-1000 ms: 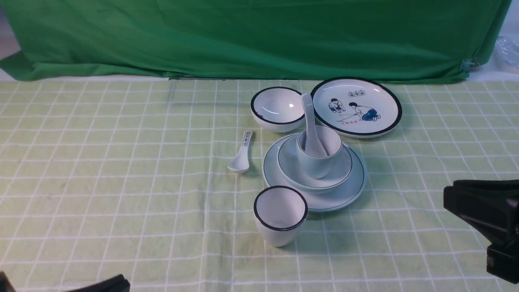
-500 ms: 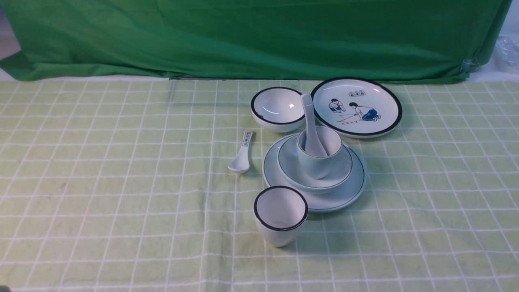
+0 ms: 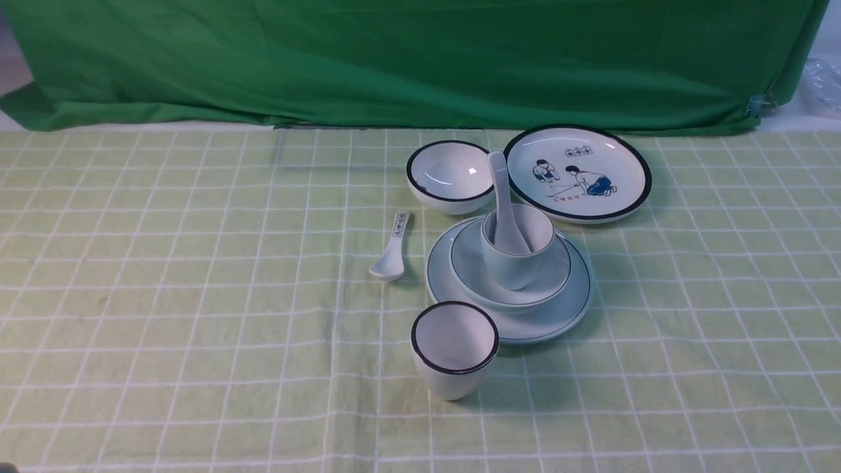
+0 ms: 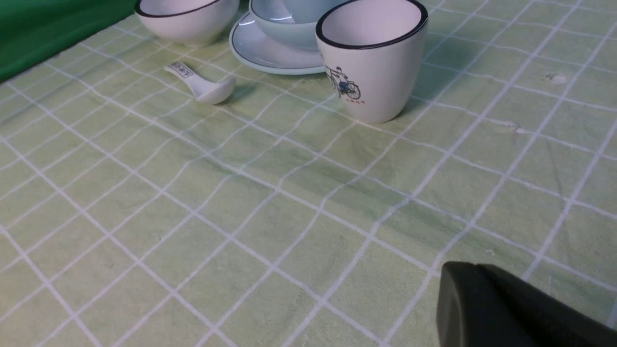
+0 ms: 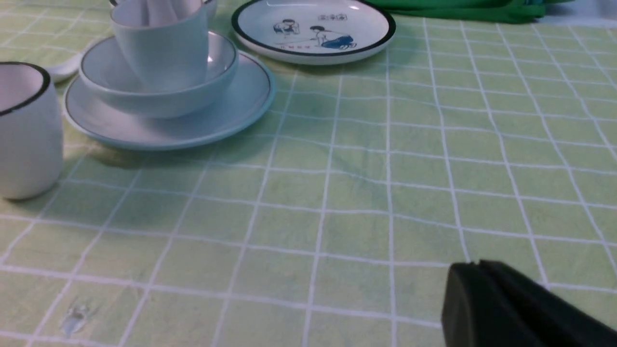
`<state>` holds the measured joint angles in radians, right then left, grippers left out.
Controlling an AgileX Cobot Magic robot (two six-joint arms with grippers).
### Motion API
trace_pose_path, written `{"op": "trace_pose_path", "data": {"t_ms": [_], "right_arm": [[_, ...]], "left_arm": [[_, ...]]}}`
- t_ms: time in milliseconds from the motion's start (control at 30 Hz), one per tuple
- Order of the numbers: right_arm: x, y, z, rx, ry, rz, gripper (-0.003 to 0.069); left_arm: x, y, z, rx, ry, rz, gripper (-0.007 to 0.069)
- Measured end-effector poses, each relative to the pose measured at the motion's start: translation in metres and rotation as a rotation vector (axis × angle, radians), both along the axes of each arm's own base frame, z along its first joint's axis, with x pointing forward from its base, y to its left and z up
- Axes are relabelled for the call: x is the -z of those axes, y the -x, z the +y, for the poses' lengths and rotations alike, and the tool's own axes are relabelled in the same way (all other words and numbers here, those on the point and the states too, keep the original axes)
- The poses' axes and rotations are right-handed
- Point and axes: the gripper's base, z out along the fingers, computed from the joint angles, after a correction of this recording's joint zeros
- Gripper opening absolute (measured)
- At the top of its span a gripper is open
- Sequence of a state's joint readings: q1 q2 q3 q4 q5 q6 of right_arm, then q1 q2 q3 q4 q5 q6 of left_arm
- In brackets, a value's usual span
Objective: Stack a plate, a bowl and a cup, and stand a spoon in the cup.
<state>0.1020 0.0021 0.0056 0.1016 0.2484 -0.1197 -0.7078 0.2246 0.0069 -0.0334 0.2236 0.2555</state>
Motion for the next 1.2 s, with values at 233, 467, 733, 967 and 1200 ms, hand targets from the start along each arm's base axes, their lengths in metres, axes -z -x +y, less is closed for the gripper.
{"op": "trace_pose_path", "data": {"t_ms": [233,467,733,967,1200], "right_arm": [[0.000,0.000,0.000,0.001,-0.003,-0.001,0.0022],[0.000,0.000,0.000,0.001,-0.003,-0.001,0.0036],[0.000,0.000,0.000,0.001,-0.003,-0.001,0.0050],[0.000,0.000,0.000,0.001,-0.003,-0.001,0.0071],[0.000,0.000,0.000,0.001,-0.003,-0.001,0.0082]], "left_arm": [[0.000,0.000,0.000,0.000,0.000,0.000,0.0003],[0.000,0.000,0.000,0.000,0.000,0.000,0.0003],[0.000,0.000,0.000,0.000,0.000,0.000,0.0003],[-0.007,-0.003,0.001,-0.037,0.048,-0.067,0.0003],[-0.030,-0.011,0.022,-0.356,0.191,-0.302,0.0003]]}}
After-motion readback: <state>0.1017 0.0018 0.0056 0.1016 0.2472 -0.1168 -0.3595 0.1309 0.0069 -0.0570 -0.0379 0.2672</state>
